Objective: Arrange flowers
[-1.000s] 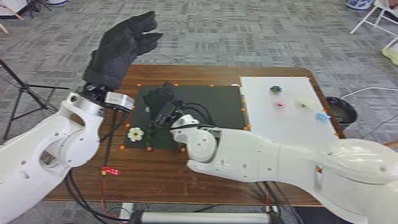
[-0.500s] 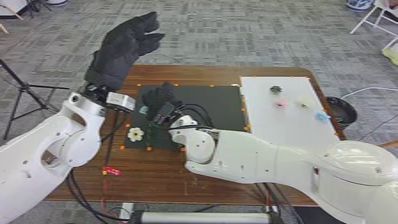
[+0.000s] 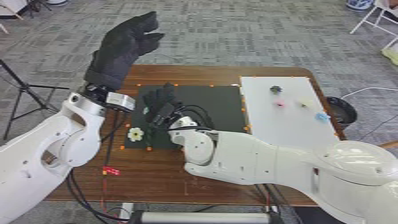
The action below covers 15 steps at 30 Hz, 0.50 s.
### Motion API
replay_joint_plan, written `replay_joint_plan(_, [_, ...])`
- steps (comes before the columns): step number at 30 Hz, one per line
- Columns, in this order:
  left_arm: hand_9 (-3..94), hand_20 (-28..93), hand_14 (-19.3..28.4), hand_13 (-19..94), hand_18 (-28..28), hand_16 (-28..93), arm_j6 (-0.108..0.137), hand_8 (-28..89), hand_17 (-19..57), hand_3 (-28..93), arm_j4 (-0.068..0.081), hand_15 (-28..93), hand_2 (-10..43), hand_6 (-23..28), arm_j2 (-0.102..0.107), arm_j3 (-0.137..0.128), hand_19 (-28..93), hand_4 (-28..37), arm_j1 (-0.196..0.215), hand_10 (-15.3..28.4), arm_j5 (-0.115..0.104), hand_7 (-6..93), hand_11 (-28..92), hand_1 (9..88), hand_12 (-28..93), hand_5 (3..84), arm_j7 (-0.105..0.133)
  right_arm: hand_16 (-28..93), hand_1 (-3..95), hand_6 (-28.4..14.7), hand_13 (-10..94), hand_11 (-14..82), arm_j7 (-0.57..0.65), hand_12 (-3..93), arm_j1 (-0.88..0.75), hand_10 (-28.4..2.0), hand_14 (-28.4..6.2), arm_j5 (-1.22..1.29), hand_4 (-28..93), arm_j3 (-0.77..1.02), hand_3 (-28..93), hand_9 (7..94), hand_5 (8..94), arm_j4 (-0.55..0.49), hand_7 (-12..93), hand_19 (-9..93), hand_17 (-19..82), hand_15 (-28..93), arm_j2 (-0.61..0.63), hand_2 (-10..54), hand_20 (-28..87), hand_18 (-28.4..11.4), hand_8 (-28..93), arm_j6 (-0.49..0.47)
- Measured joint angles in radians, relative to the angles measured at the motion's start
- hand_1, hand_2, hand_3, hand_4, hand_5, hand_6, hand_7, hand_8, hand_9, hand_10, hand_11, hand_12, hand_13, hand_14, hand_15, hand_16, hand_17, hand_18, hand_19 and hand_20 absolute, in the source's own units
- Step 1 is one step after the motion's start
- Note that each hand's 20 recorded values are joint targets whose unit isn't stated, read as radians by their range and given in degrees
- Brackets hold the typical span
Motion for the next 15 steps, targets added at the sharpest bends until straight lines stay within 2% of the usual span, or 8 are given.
replay_joint_plan(3, [24.2, 14, 13.8, 20, 19.9, 6, 0.000, -8, -9.0, 69, 0.000, 29, -2.4, 2.9, 0.000, -0.003, 38, -25.6, 0.004, 11.2, 0.000, 17.7, 19, 25.2, 19, 31.2, 0.000, 31, 28.7, 2.8, 61, 39.7, -0.002, 27.3, 0.000, -9.8, -9.9, 0.006, -28, -0.001, 82, 66.4, 65.6, -0.004, 32, 87, 28, 86, 0.000, -9.1, 58, -22.2, -16, 0.001])
replay_joint_plan(5, [24.2, 14, 13.8, 20, 19.9, 6, 0.000, -8, -9.0, 69, 0.000, 29, -2.4, 2.9, 0.000, -0.004, 38, -25.7, 0.006, 11.2, 0.000, 17.7, 19, 25.3, 19, 31.2, 0.000, 31, 28.3, 2.9, 61, 39.5, -0.005, 27.1, 0.000, -9.8, -9.9, 0.009, -28, -0.001, 83, 66.7, 66.0, -0.006, 31, 87, 28, 86, 0.000, -6.4, 58, -22.2, -16, 0.003])
replay_joint_plan(9, [24.2, 14, 13.8, 20, 19.9, 6, 0.000, -8, -9.0, 69, 0.000, 29, -2.5, 2.9, 0.000, -0.004, 38, -25.7, 0.006, 11.1, 0.000, 17.7, 19, 25.2, 19, 31.2, 0.001, 31, 26.2, 2.2, 61, 37.4, -0.015, 25.2, 0.000, -9.8, -10.4, 0.013, -26, -0.002, 84, 68.1, 66.6, -0.007, 29, 87, 28, 85, 0.001, 3.8, 58, -22.5, -10, 0.017])
replay_joint_plan(12, [24.2, 14, 13.7, 20, 19.9, 6, 0.000, -8, -9.0, 69, 0.000, 29, -2.5, 2.9, 0.000, -0.004, 38, -25.7, 0.006, 11.1, 0.000, 17.8, 19, 25.2, 19, 31.2, 0.001, 31, 24.8, 2.1, 61, 32.7, -0.029, 23.0, 0.000, -9.8, -11.1, 0.024, -24, -0.002, 84, 70.2, 67.5, -0.010, 28, 87, 28, 85, 0.003, 14.2, 59, -23.0, -9, 0.030])
replay_joint_plan(15, [24.2, 14, 13.7, 20, 19.9, 6, 0.000, -8, -9.0, 69, 0.000, 29, -2.4, 2.8, 0.000, -0.004, 38, -25.7, 0.006, 11.1, 0.000, 17.9, 19, 25.3, 19, 31.1, 0.001, 30, 26.3, 2.1, 61, 29.0, -0.044, 21.4, 0.000, -9.6, -11.1, 0.035, -23, 0.000, 83, 71.7, 68.0, -0.013, 26, 87, 28, 84, 0.005, 17.9, 58, -22.8, -7, 0.037])
